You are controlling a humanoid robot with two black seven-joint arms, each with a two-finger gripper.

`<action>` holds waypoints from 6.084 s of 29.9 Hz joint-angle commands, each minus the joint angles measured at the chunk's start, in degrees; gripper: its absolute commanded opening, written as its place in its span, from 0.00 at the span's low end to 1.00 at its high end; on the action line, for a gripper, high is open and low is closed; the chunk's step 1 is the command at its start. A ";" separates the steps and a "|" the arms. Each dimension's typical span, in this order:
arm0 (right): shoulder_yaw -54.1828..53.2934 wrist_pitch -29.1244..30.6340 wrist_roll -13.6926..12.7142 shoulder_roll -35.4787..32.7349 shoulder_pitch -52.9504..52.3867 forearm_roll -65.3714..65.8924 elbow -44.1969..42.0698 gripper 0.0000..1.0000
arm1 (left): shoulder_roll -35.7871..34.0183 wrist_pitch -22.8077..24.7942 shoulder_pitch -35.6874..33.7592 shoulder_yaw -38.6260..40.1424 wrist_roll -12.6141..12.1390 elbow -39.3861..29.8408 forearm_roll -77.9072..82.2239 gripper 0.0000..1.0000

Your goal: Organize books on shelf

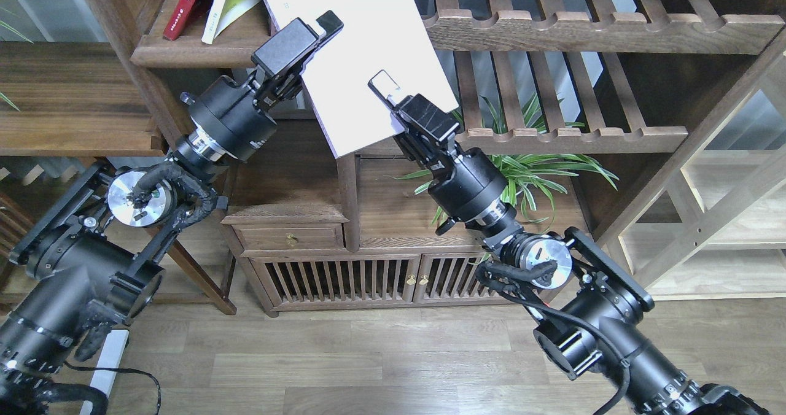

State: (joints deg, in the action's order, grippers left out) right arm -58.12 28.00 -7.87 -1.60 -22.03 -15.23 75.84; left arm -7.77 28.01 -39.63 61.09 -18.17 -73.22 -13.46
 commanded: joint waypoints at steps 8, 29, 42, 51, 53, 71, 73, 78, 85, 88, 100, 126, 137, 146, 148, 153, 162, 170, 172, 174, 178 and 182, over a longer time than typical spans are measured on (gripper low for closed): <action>-0.42 0.00 0.04 -0.42 -0.11 0.90 -0.07 0.16 | -1.37 -0.01 0.87 -0.18 -0.90 -0.96 -3.06 0.03; -3.13 0.00 0.04 -0.51 -0.20 5.21 -0.34 0.68 | -1.72 -0.01 0.87 -0.36 -0.99 -0.96 -3.24 0.03; -9.73 -1.10 0.22 -1.12 -0.03 5.30 -2.89 0.83 | -15.41 -0.01 3.94 -0.54 -0.81 -11.15 -2.27 0.03; -10.52 -1.19 0.22 -1.30 -0.03 5.30 -5.08 0.84 | -23.59 -0.01 4.74 3.94 -0.29 -18.79 -0.61 0.01; -10.52 -1.19 0.22 -1.65 -0.03 5.30 -5.61 0.84 | -25.09 -0.01 5.09 6.05 -0.20 -20.81 1.50 0.01; -10.35 -1.10 0.22 -3.05 0.33 5.30 -6.23 0.86 | -25.54 -0.01 13.96 33.47 0.15 -25.13 19.78 0.00; -10.35 -0.93 0.22 -3.76 0.41 5.30 -6.14 0.86 | -25.27 -0.01 15.01 35.05 0.15 -25.13 20.67 0.00; -10.44 -0.49 0.22 -5.43 0.50 5.21 -6.14 0.87 | -24.40 -1.02 15.81 38.92 1.03 -25.22 23.83 0.00; -10.79 -0.22 0.39 -6.57 2.17 5.21 -6.14 0.88 | -23.16 -11.39 15.20 41.83 4.19 -25.13 28.14 0.01; -10.88 0.00 0.31 -6.57 2.78 5.21 -6.14 0.88 | -23.16 -13.68 15.02 41.57 4.72 -25.13 29.37 0.01; -12.02 0.00 0.31 -7.98 3.31 5.04 -6.14 0.89 | -23.25 -17.64 12.92 36.56 2.97 -24.95 41.14 0.02; -16.41 0.00 0.75 -9.12 7.71 4.77 -6.23 0.88 | -23.60 -19.31 -13.45 14.50 2.00 -3.78 45.98 0.04; -17.03 0.00 0.75 -9.03 7.97 4.77 -6.23 0.88 | -23.34 -19.75 -23.56 7.64 2.97 7.12 46.25 0.09; -17.38 0.00 0.92 -8.94 8.85 4.68 -6.23 0.88 | -23.16 -19.49 -28.66 2.63 5.16 14.06 45.72 0.10; -17.38 0.00 0.92 -8.94 9.38 4.68 -6.23 0.88 | -22.73 -19.40 -29.89 1.49 5.60 15.73 45.63 0.11; -17.56 0.00 0.92 -9.03 9.73 4.68 -6.23 0.88 | -20.62 -19.40 -32.26 -0.27 6.48 19.42 45.63 0.11; -18.43 0.00 0.83 -9.12 9.73 4.60 -6.23 0.88 | -17.54 -19.93 -34.46 -2.12 7.71 22.86 45.72 0.11; -19.22 0.00 0.83 -9.38 9.82 4.60 -6.23 0.88 | -15.61 -20.80 -36.39 -4.14 7.89 25.58 45.72 0.12; -19.49 0.00 0.83 -9.47 10.08 4.60 -6.23 0.88 | -14.82 -20.98 -36.83 -4.58 7.98 26.55 45.63 0.13; -19.58 0.00 0.83 -9.56 10.26 4.60 -6.23 0.88 | -14.38 -20.98 -37.18 -5.10 8.59 27.43 45.72 0.13; -20.19 0.00 0.75 -9.82 11.13 4.51 -6.23 0.88 | -13.41 -20.98 -38.59 -6.68 9.47 29.97 45.63 0.18; -20.28 0.00 0.75 -9.91 12.10 4.51 -6.23 0.88 | -12.71 -20.98 -39.47 -7.65 10.52 32.26 45.63 0.20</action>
State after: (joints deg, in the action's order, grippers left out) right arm -78.26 28.00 -7.11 -11.45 -10.49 -10.72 69.61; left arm -21.04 7.03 -78.53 54.12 -8.37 -42.42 32.18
